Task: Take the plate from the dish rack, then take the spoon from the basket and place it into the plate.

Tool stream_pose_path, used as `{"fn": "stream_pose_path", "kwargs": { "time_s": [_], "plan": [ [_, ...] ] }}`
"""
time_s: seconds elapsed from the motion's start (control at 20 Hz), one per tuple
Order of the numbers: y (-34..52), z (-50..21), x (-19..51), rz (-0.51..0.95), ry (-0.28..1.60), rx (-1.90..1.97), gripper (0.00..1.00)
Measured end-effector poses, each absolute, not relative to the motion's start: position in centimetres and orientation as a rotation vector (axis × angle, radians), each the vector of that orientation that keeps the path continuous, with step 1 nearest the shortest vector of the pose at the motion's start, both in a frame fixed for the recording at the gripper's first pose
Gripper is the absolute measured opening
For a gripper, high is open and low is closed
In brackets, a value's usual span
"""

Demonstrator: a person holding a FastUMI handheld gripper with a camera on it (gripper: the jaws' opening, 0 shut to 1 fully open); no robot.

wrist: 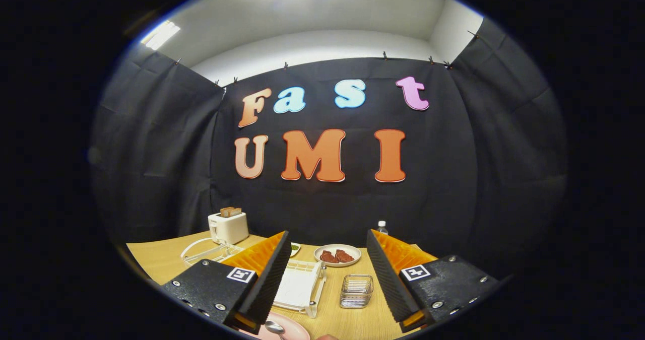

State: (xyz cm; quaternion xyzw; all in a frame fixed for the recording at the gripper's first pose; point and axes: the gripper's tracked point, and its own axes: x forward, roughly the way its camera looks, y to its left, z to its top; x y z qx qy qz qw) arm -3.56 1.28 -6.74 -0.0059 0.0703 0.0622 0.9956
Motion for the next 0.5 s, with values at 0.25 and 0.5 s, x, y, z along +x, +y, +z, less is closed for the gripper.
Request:
{"fn": "stream_pose_path", "kwargs": {
  "time_s": [0.25, 0.5],
  "plan": [
    [0.5, -5.6, -3.4, 0.078, 0.127, -0.034, 0.91],
    [0.7, -4.2, -3.0, 0.066, 0.094, -0.027, 0.91]
  ]
}}
